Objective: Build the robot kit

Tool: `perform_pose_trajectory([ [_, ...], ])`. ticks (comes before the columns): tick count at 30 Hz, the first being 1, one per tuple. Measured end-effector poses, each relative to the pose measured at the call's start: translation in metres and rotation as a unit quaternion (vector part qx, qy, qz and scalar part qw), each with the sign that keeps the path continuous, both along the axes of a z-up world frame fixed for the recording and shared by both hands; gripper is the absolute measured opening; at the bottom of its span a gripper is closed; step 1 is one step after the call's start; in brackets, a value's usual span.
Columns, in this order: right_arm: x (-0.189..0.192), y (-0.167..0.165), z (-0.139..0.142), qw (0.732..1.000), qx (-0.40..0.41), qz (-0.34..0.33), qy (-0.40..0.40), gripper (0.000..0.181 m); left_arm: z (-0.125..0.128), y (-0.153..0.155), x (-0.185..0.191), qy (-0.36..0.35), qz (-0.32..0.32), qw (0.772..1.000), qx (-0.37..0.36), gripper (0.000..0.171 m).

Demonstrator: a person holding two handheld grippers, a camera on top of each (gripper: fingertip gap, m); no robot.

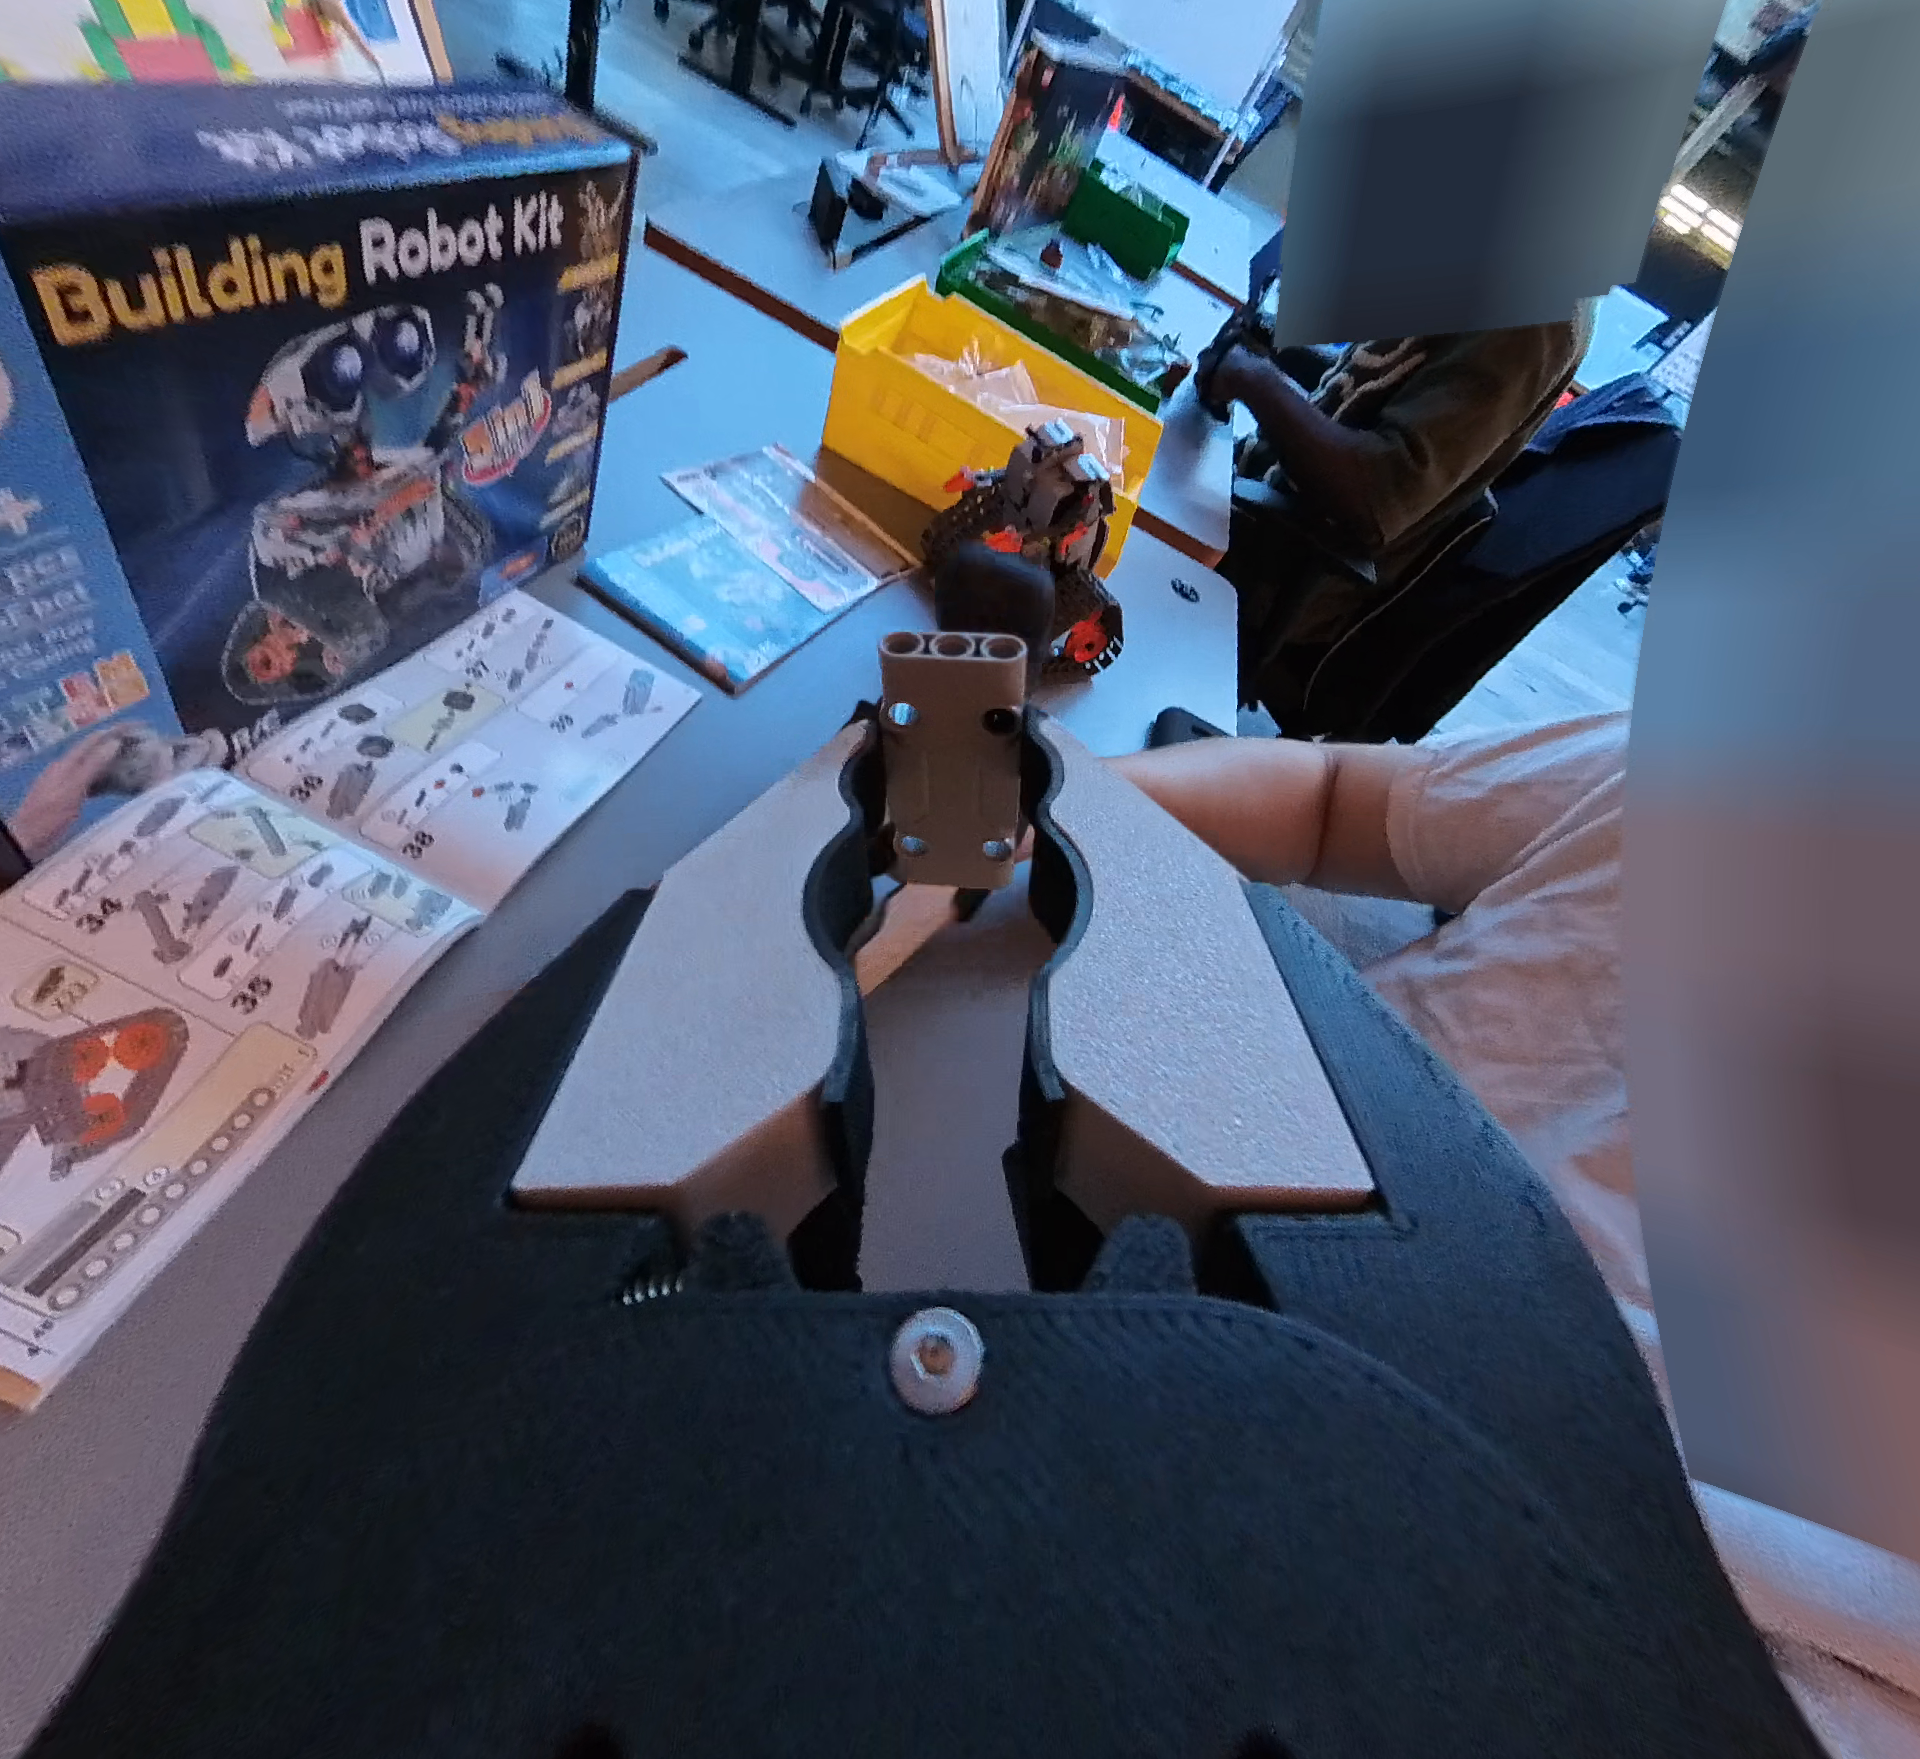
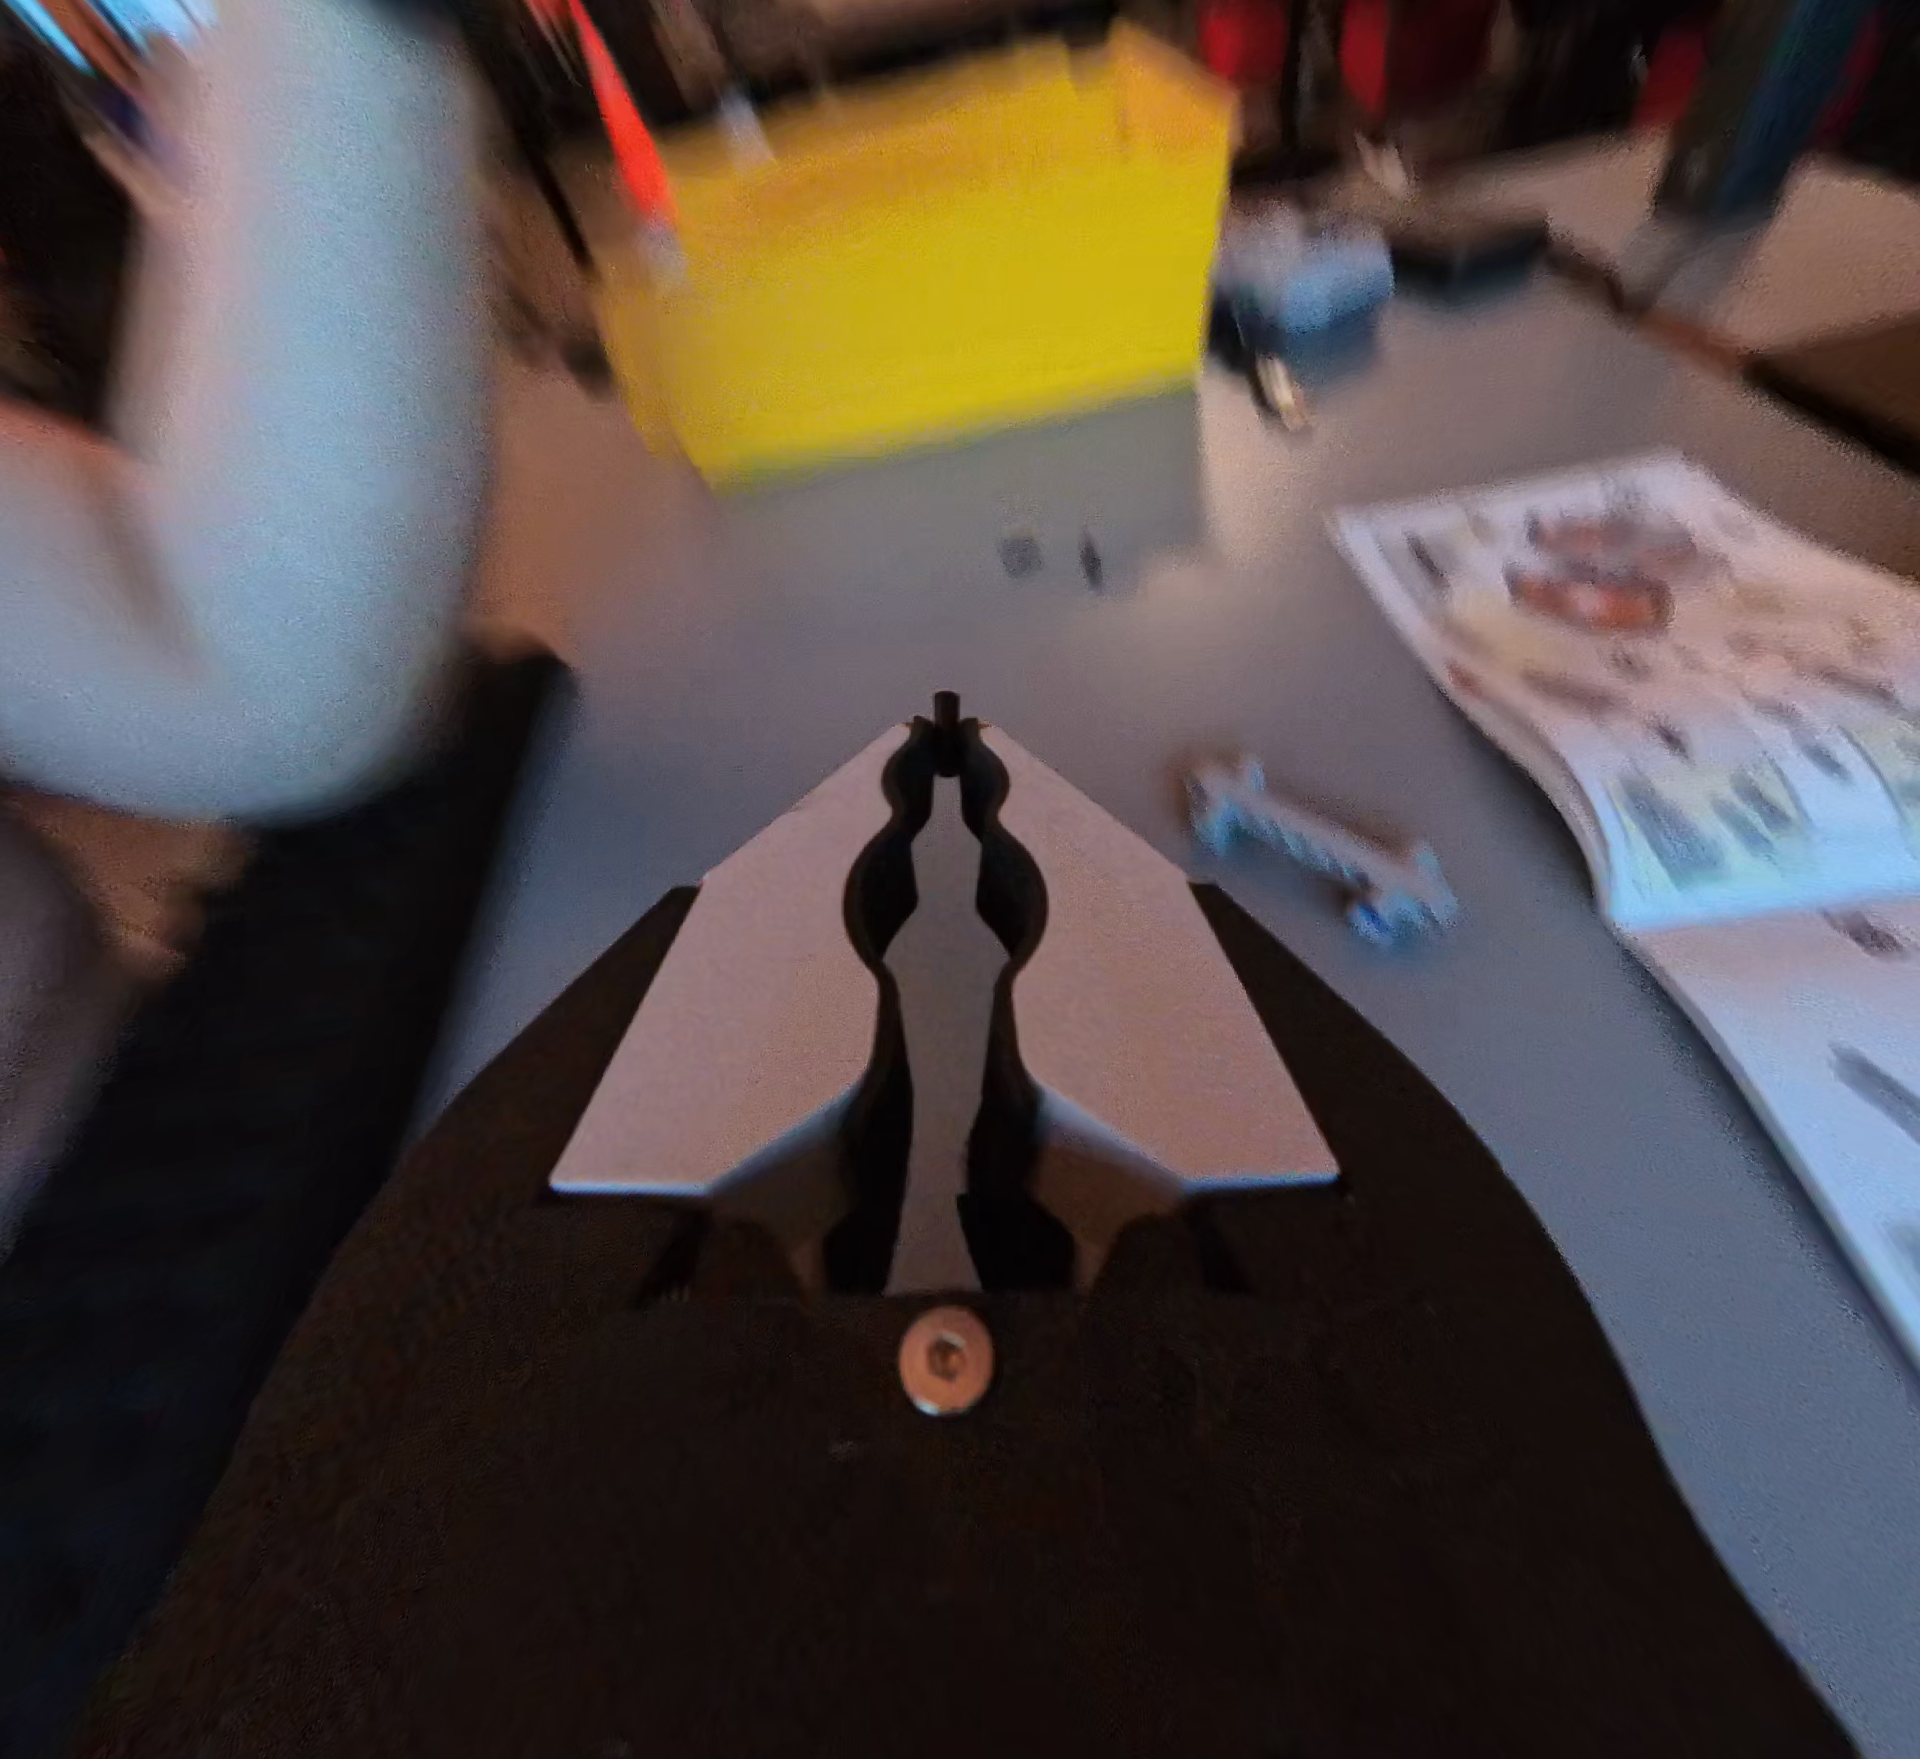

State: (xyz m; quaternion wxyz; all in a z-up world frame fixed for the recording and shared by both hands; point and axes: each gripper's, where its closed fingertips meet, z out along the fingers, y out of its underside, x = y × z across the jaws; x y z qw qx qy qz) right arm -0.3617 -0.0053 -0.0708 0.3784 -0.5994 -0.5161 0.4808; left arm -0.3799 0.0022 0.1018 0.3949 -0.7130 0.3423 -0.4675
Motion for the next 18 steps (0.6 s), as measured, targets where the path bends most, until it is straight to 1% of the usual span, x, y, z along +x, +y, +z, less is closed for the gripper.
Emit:
perform_pose_trajectory([
  [2,0.011,-0.008,0.060,0.987,-0.088,0.037,0.131,0.003,0.012,-0.001,0.000,-0.022,-0.003,0.999,0.027,0.023],
  [3,0.018,-0.009,0.080,0.977,-0.111,0.049,0.173,0.003,0.018,-0.003,0.001,-0.033,-0.008,0.999,0.037,0.023],
  [4,0.026,-0.010,0.096,0.969,-0.119,0.059,0.208,0.003,0.022,-0.007,0.003,-0.043,-0.016,0.998,0.043,0.023],
  [6,0.037,-0.015,0.117,0.956,-0.133,0.074,0.250,0.003,0.028,-0.014,0.007,-0.057,-0.036,0.997,0.049,0.023],
  [11,0.054,-0.026,0.162,0.924,-0.178,0.120,0.316,0.003,0.028,-0.023,0.021,-0.060,-0.072,0.995,0.044,0.023],
  [15,0.060,-0.025,0.182,0.930,-0.154,0.122,0.311,0.003,0.026,-0.029,0.038,-0.058,-0.106,0.992,0.046,0.023],
  [17,0.064,-0.018,0.194,0.939,-0.115,0.100,0.308,0.003,0.025,-0.030,0.045,-0.057,-0.119,0.990,0.049,0.023],
  [18,0.066,-0.014,0.201,0.947,-0.079,0.079,0.301,0.003,0.025,-0.030,0.049,-0.061,-0.124,0.989,0.045,0.023],
])
